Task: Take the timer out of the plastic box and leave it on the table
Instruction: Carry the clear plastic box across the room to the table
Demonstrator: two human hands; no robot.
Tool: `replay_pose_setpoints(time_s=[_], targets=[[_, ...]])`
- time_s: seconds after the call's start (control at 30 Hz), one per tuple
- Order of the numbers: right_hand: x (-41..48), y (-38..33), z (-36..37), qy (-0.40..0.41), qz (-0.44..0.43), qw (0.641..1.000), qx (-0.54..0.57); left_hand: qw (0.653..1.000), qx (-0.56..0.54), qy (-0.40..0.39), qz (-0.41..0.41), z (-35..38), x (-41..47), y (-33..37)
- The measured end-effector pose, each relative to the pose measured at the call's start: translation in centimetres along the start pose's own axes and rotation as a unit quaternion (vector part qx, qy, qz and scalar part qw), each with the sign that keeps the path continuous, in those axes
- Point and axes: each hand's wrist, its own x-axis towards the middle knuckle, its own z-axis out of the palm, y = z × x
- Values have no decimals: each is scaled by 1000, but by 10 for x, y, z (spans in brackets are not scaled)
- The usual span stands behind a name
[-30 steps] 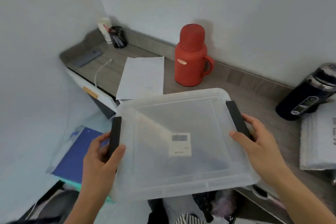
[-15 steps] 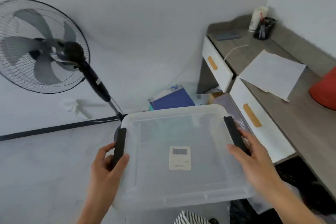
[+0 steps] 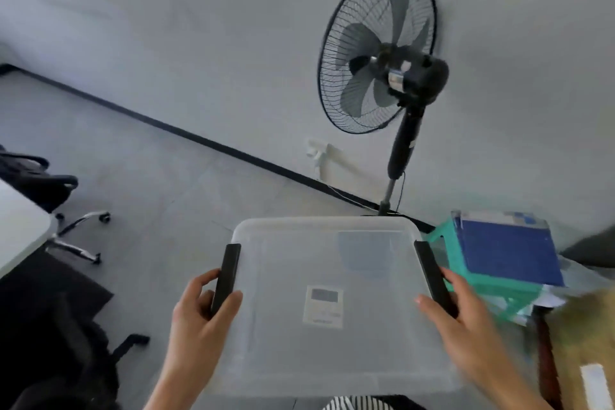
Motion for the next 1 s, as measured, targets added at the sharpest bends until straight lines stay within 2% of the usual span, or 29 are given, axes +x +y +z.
replay_pose_setpoints(time_s=[0.3,0.67,0.8,1.0], targets=[[154,-106,114,-133,-73,988,7,989,-62,130,-45,-49,121,-18],[305,-276,275,-271,-154,945,-97,942,-106,306,-89,-130,253,0],[334,-318,353,-306,-163,932,-109,926,-122,338,-111,-171,310,-18],[372,-387,464,-302,-153,935,-107,917,-154,349,-115,-258,416,-28]])
